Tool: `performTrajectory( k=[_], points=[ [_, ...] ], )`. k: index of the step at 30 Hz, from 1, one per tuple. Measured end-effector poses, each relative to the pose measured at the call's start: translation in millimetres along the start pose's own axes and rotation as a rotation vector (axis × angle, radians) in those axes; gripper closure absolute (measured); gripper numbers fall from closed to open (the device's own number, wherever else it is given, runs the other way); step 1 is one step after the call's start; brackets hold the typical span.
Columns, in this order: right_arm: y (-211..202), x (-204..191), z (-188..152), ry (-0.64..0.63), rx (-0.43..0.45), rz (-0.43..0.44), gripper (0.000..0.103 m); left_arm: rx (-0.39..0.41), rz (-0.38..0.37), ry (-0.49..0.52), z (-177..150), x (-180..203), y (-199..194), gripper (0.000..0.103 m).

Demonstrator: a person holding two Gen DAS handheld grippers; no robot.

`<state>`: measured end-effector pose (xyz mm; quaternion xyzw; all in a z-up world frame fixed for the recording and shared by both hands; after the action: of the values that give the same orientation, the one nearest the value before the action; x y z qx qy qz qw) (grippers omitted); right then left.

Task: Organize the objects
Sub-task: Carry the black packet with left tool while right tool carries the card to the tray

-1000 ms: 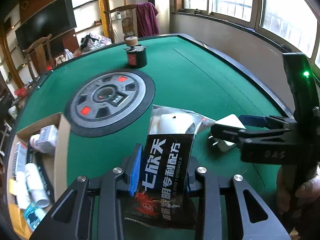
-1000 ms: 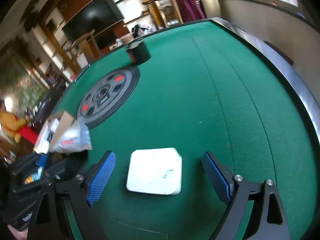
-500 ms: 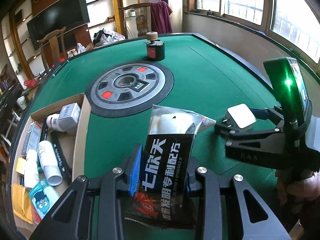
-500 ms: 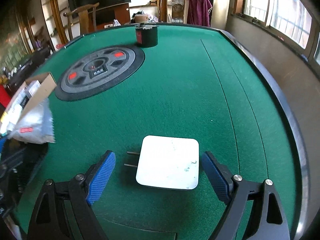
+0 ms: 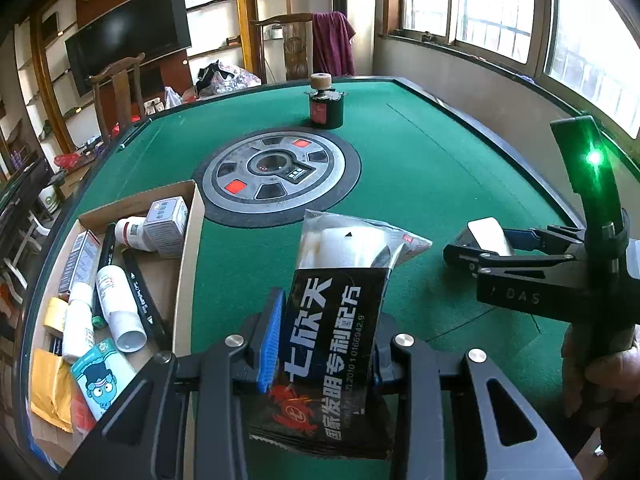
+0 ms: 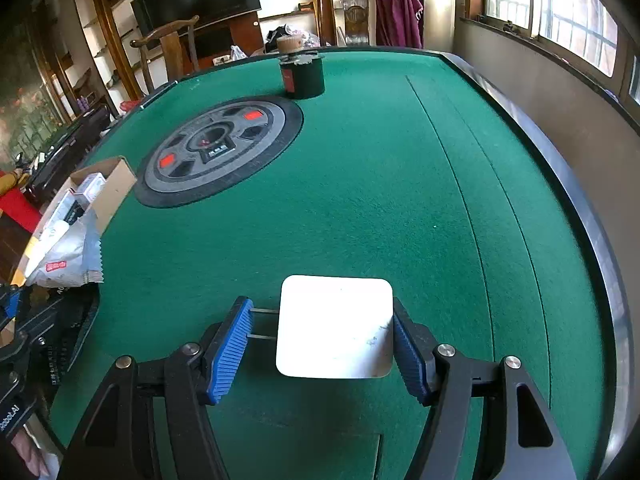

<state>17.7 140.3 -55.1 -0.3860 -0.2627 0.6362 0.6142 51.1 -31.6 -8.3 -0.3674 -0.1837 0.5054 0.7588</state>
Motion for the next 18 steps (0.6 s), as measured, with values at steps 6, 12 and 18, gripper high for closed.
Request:
performTrajectory(
  k=[6,12,18],
  points=[
    [-13.0,-9.0,1.1,-0.004,0.021,0.009,0.032,0.024,0.004,-0.011,-4.3,-4.7,-12.3,0.069],
    [-25.4,-33.7,3.1,-0.023,0.03,0.05,0.032,0.038,0.011,-0.047,-14.7,-21.6,-24.4,0.069],
    [-32.9,-84.5,10.4,-0.062,0.02,0.136,0.032,0.046,0.042,-0.117,-36.2,-61.7,-41.6,0.069]
  ],
)
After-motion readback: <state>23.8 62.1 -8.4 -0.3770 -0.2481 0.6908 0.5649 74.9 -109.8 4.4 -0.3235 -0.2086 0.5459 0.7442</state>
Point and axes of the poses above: each gripper's, at about its wrist camera, not at the fingertips, and y roughly the way its jaws point, x to its right, z to its top, the point moved 10 cm from there along y, roughly the way its jaws point, and after that the axes turned 6 degrees about y, right-handed, at the moved point
